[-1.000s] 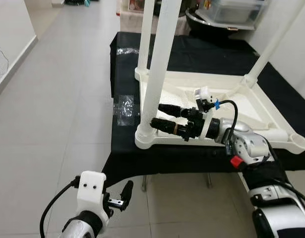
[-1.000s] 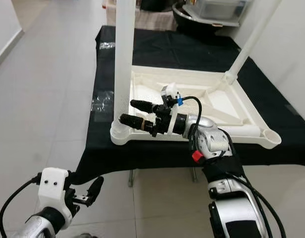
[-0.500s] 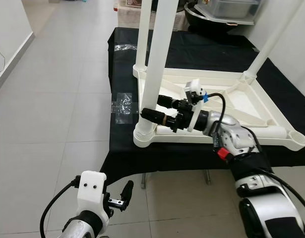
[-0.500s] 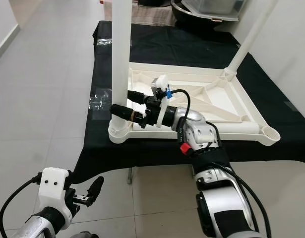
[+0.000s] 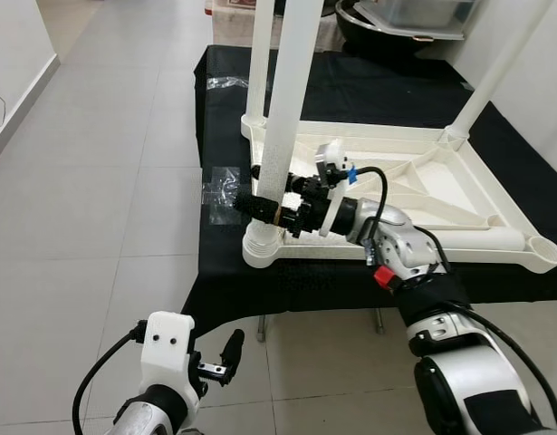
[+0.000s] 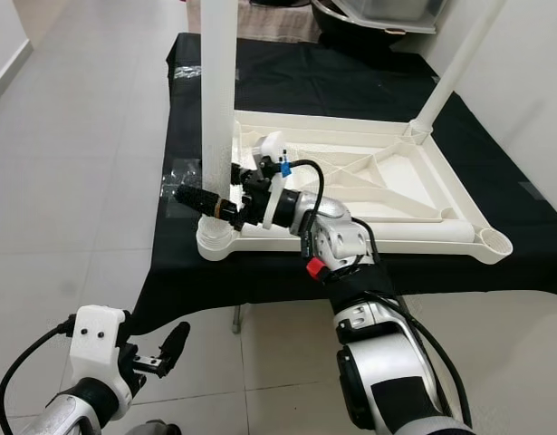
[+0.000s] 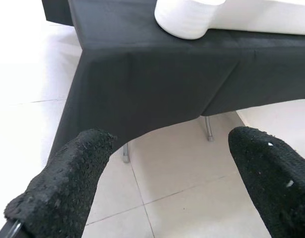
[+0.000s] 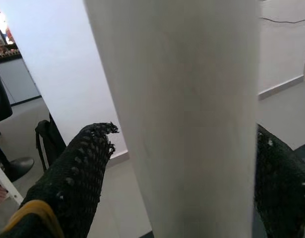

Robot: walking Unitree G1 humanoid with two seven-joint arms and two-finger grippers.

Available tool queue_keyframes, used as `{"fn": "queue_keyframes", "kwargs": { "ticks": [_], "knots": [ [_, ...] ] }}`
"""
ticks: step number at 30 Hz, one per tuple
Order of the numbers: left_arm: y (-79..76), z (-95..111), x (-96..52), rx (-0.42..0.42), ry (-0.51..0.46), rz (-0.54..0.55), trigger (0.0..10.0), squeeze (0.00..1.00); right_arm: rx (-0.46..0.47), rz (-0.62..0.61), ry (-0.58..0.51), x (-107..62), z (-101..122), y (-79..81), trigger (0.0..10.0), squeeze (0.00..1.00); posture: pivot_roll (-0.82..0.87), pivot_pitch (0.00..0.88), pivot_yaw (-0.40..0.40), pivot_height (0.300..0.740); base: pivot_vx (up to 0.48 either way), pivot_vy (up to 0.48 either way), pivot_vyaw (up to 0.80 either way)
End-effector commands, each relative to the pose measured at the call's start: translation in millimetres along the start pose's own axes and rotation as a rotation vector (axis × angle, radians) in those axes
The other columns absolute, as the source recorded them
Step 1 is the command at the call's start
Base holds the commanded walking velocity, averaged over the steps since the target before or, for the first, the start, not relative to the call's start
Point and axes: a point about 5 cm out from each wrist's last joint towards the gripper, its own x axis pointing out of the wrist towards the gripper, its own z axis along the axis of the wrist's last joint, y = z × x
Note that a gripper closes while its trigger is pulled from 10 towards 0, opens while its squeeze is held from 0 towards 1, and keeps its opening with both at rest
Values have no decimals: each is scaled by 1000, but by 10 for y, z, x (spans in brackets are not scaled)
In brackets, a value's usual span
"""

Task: Building children table

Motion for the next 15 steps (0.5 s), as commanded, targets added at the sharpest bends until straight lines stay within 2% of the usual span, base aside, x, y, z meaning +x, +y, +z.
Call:
{"fn": "queue_keyframes", "kwargs": {
  "ticks": [1,15],
  "knots": [
    [-21,-30,-20,-15,20,-5,10000,0,-11,-10,-1,23,2,-8,10000,0,161,173,-150,740,0,0,0],
    [-30,-32,-18,-20,25,-5,10000,0,-32,-52,-49,127,43,-35,10000,0,159,173,-154,740,0,0,0]
  ]
}}
